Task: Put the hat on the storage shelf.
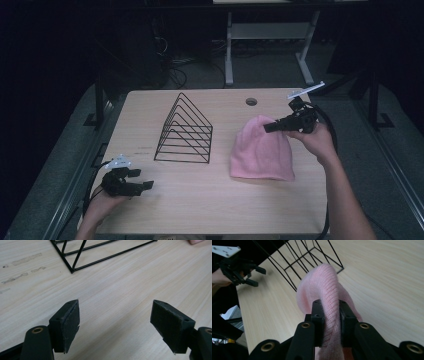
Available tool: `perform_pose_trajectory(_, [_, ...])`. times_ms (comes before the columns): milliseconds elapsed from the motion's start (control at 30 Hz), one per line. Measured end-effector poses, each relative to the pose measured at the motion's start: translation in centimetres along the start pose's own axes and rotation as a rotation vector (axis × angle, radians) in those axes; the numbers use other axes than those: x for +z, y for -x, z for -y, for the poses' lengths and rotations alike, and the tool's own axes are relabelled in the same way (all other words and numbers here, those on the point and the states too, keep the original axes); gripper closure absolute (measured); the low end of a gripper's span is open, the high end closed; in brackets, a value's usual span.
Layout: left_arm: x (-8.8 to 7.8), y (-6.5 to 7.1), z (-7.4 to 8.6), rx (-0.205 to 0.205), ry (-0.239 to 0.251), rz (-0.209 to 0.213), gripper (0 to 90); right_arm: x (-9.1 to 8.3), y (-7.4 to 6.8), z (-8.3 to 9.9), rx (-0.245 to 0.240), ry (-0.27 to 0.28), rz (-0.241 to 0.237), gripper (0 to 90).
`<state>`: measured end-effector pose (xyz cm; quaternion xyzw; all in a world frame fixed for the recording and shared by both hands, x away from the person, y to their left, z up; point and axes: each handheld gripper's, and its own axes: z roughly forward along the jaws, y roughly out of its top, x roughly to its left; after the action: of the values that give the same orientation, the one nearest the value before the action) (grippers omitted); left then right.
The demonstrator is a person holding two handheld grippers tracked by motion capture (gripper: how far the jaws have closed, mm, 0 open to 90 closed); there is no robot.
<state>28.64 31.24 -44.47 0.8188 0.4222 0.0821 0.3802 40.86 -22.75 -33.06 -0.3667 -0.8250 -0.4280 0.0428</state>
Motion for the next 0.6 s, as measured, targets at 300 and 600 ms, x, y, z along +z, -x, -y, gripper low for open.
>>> perform_pose_trajectory(300, [-0.1, 0.0, -0.5, 0.020, -0.009, 0.023, 23.6, -1.2, -1.6, -1.5, -0.056, 0.029, 0.014, 77.6])
perform_pose_trajectory(600, [-1.0, 0.1, -2.3, 0.064, 0.015, 0.051, 23.5, -2.2, -2.9, -3.7, -0.111, 0.046, 0.025, 77.8])
